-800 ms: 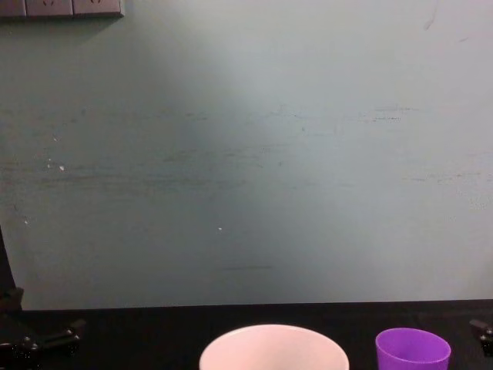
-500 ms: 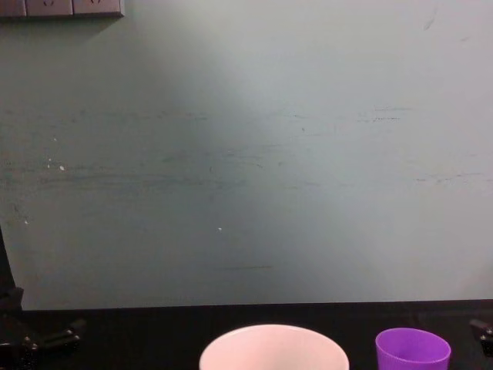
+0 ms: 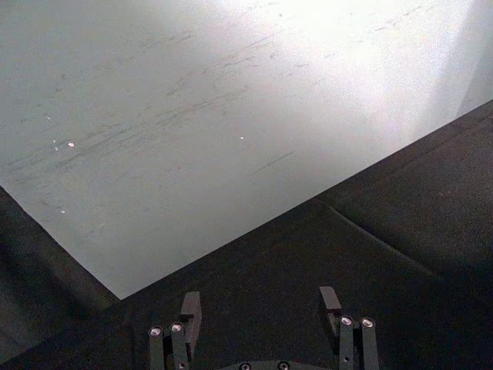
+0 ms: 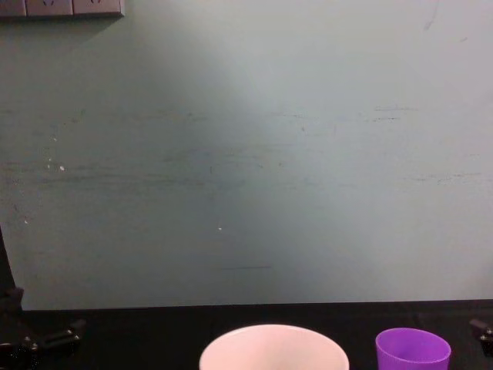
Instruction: Pick up the cup and pour the mung beans from the cup into the bowl.
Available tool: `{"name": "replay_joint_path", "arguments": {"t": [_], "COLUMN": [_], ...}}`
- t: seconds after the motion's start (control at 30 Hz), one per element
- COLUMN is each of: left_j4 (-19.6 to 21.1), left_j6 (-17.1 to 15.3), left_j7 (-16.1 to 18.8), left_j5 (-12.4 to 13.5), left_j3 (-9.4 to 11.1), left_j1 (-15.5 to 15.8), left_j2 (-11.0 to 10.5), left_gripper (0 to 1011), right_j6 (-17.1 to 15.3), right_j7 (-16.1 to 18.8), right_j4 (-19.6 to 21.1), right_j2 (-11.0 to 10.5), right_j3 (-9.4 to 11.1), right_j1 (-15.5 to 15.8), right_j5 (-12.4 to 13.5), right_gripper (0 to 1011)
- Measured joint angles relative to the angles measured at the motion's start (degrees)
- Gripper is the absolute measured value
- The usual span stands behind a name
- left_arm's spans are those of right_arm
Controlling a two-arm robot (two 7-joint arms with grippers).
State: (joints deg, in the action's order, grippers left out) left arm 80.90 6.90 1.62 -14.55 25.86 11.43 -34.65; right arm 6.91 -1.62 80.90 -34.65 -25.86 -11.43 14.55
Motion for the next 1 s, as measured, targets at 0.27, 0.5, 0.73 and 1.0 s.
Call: {"name": "replay_joint_path", "arguments": {"t": [0.27,0.5,0.73,1.0], "left_j4": [0.0,0.0,0.0,0.0], "left_j6": [0.0,0.0,0.0,0.0], "left_j7": [0.0,0.0,0.0,0.0], "left_j5": [0.0,0.0,0.0,0.0], "left_j3": [0.0,0.0,0.0,0.0], "left_j1": [0.0,0.0,0.0,0.0], "left_j2": [0.0,0.0,0.0,0.0], "left_gripper": [1000,1000,1000,1000], "right_j6": [0.0,0.0,0.0,0.0], "right_j7": [0.0,0.0,0.0,0.0], "right_j4": [0.0,0.0,0.0,0.0], "right_j2": [0.0,0.0,0.0,0.0], "right_j3": [0.0,0.0,0.0,0.0], "right_j1": [0.0,0.0,0.0,0.0], "right_j5": [0.0,0.0,0.0,0.0], "right_gripper": [1003,1003,1003,1003]}}
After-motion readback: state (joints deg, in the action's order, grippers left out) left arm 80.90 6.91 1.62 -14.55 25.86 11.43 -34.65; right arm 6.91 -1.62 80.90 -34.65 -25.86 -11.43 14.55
